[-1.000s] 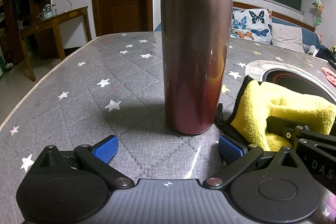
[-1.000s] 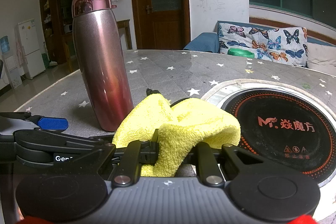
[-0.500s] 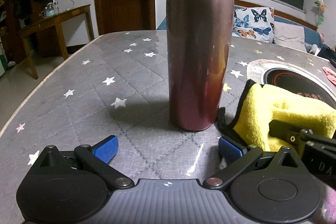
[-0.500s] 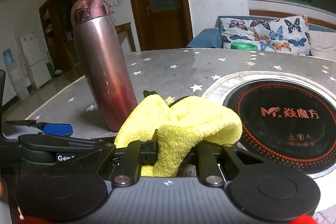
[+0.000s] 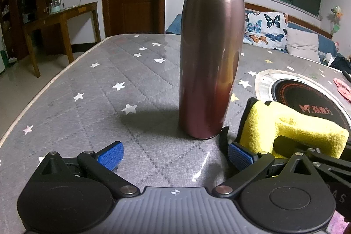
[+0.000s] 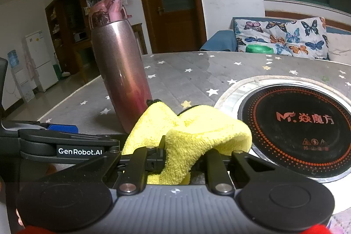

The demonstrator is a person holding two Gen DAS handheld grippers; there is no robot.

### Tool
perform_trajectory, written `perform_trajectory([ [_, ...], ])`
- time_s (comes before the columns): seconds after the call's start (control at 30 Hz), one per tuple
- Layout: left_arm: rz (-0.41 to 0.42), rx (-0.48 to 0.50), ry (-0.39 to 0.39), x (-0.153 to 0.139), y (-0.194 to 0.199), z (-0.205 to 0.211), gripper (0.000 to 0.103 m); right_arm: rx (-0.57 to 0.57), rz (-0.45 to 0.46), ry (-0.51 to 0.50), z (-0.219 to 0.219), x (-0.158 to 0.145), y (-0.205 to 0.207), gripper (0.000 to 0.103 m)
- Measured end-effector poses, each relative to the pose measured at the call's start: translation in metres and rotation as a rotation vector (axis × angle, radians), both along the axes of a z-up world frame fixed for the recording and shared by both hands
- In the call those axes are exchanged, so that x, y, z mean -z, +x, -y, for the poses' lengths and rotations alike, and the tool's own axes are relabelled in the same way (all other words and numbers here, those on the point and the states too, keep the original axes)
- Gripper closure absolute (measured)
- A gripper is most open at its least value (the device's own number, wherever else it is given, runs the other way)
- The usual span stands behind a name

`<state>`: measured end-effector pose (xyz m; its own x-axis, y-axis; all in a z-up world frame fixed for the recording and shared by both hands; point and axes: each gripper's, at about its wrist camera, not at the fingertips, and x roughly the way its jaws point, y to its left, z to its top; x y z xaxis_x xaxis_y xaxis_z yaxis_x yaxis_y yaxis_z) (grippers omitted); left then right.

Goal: Clean container
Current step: 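Move the left gripper toward the pink cat-eared bottle while right holds cloth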

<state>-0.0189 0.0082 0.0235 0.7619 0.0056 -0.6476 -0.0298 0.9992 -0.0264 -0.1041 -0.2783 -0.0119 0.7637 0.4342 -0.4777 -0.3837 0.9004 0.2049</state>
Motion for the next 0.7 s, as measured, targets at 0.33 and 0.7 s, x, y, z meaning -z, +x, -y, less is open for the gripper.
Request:
perform_trajectory([
  [0.33,-0.013,0.002,-0.006,-0.011,-0.003,0.001,0.0,-0.016,0.015,-0.008,-0.004,-0.009,-0.004,0.09],
  [0.7,-0.013,0.0,-0.004,-0.022,-0.009,0.001,0.0,-0.022,0.024,-0.011,-0.005,-0.02,-0.01,0.09],
])
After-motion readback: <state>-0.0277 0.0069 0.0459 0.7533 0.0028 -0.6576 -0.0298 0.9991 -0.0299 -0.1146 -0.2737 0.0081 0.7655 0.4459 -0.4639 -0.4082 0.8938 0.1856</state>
